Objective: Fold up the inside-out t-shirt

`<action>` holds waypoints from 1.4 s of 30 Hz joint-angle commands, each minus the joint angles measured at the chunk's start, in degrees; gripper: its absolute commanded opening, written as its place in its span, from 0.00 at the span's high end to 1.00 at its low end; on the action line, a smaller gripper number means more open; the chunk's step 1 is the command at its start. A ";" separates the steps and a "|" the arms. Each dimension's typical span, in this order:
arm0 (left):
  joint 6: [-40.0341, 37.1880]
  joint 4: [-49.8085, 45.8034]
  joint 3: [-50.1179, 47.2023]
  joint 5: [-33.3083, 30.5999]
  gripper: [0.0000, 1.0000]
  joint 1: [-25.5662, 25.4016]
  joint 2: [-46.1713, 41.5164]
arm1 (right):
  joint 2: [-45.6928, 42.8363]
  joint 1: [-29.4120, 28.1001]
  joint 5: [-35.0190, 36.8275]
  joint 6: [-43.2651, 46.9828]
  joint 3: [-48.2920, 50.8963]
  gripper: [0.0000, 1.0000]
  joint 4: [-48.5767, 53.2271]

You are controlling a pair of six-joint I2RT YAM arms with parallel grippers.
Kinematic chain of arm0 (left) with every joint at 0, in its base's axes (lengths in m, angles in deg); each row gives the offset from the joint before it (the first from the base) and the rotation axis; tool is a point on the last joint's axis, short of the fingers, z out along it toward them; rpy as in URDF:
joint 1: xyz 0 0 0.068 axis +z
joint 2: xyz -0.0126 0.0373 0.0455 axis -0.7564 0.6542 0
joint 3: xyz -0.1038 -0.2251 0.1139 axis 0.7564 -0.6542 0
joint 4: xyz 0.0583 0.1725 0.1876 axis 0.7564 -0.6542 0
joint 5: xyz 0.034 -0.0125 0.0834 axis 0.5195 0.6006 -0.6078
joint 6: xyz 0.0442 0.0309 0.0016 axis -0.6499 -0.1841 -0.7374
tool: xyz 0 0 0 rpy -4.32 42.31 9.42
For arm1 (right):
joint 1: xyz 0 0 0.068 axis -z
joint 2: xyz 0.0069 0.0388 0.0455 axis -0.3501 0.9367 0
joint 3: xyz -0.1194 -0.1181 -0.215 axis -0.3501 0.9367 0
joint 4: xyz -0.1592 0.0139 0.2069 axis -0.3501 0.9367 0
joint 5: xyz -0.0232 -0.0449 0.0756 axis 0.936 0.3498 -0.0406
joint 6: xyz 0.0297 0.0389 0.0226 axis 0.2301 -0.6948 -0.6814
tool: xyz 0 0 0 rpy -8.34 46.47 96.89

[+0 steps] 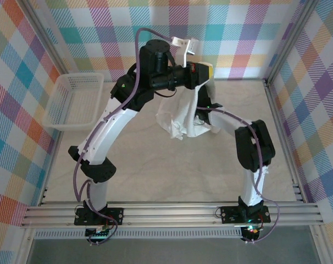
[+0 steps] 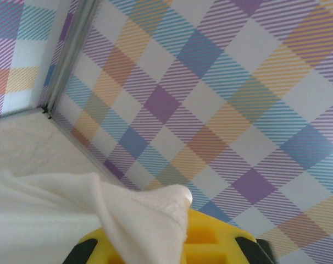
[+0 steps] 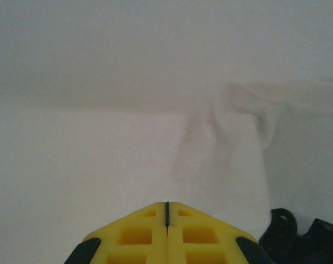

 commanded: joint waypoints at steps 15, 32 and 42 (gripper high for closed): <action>-17.19 0.44 3.79 -2.16 1.00 -4.95 -6.09 | 19.54 -0.85 15.00 15.80 -30.33 0.71 54.15; -27.49 -6.90 -0.14 -17.16 1.00 -7.04 -12.16 | 28.71 -7.40 16.52 22.91 -29.77 0.36 64.80; -14.56 -14.46 -6.72 -25.76 1.00 19.30 -3.48 | -3.59 -7.40 -1.92 21.18 -10.98 1.00 44.21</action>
